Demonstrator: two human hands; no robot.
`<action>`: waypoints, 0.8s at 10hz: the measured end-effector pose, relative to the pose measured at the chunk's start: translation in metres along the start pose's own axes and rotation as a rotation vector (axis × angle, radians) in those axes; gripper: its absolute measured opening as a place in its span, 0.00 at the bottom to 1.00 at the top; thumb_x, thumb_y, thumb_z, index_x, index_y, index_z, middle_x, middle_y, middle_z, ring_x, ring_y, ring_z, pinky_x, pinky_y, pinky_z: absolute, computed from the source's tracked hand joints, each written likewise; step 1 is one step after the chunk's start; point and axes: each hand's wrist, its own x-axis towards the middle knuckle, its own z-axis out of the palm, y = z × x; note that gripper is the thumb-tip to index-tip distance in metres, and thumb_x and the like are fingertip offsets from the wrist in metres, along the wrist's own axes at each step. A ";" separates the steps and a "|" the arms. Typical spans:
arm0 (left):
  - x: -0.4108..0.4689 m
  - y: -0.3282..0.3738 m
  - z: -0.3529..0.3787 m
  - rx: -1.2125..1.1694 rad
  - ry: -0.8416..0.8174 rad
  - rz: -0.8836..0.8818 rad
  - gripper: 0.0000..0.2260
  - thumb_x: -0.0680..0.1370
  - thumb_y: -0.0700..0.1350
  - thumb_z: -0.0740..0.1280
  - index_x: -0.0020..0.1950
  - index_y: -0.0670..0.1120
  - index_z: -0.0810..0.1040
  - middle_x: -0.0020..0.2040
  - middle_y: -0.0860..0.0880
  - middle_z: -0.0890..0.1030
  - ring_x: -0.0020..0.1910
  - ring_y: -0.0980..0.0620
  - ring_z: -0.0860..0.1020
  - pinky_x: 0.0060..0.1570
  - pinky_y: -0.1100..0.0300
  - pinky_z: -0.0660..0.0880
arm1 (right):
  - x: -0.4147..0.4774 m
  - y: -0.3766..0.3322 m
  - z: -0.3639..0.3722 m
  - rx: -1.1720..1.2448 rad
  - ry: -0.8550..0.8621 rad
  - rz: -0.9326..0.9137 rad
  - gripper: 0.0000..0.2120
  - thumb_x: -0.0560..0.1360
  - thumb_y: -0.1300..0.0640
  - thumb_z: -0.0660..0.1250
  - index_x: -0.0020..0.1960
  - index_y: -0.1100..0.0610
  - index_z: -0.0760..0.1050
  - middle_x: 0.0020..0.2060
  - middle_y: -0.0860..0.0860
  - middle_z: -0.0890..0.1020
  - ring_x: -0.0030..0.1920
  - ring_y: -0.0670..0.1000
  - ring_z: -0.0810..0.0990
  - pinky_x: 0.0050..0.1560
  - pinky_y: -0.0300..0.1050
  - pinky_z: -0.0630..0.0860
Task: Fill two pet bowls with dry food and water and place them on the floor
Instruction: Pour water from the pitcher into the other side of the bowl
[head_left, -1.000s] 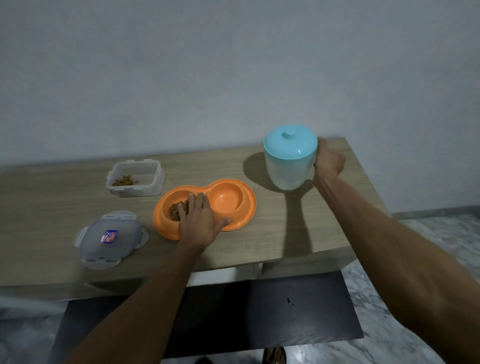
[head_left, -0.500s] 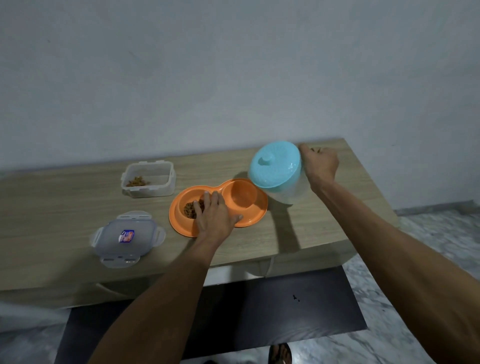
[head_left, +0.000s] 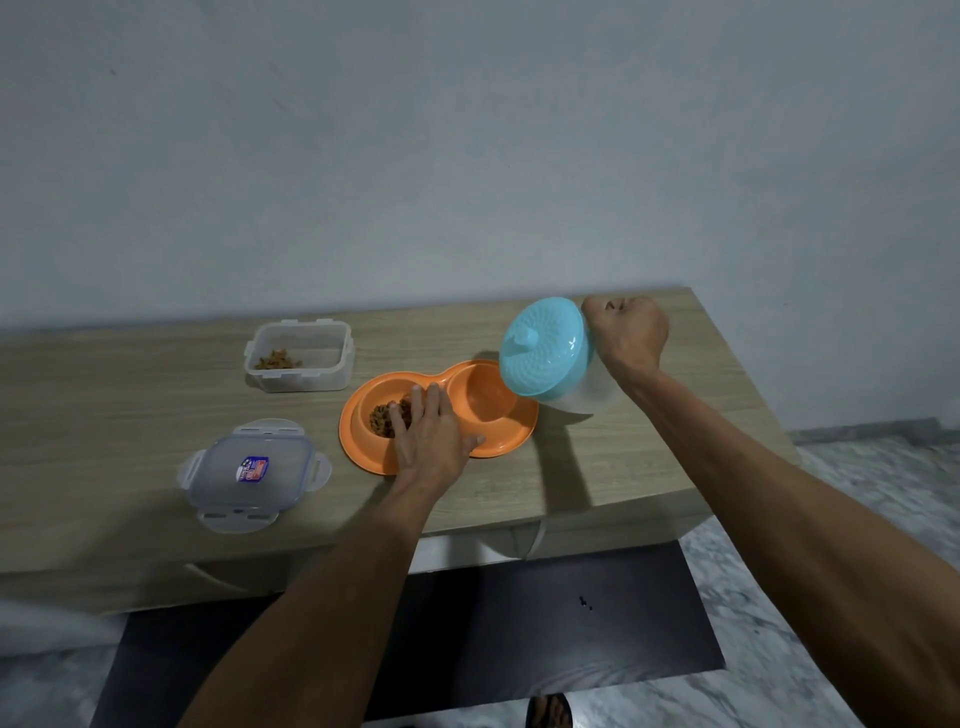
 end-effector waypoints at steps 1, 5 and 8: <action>0.000 0.000 0.000 -0.004 0.006 0.000 0.40 0.77 0.61 0.64 0.80 0.40 0.51 0.81 0.44 0.53 0.80 0.42 0.47 0.75 0.36 0.46 | 0.000 0.000 0.001 -0.034 -0.009 -0.044 0.23 0.69 0.52 0.66 0.21 0.56 0.60 0.18 0.49 0.62 0.22 0.49 0.61 0.34 0.46 0.66; 0.002 -0.002 0.004 0.001 0.009 -0.003 0.40 0.77 0.62 0.63 0.80 0.42 0.50 0.81 0.44 0.52 0.80 0.42 0.46 0.75 0.36 0.46 | -0.002 -0.006 0.006 -0.091 -0.024 -0.166 0.24 0.71 0.50 0.66 0.21 0.56 0.62 0.18 0.49 0.64 0.24 0.52 0.65 0.35 0.47 0.68; 0.002 -0.003 0.005 -0.001 0.011 0.003 0.41 0.77 0.62 0.63 0.80 0.42 0.50 0.81 0.44 0.53 0.80 0.42 0.46 0.75 0.36 0.46 | -0.001 -0.011 0.008 -0.132 -0.017 -0.205 0.23 0.72 0.49 0.65 0.22 0.57 0.64 0.20 0.53 0.66 0.24 0.55 0.67 0.37 0.52 0.74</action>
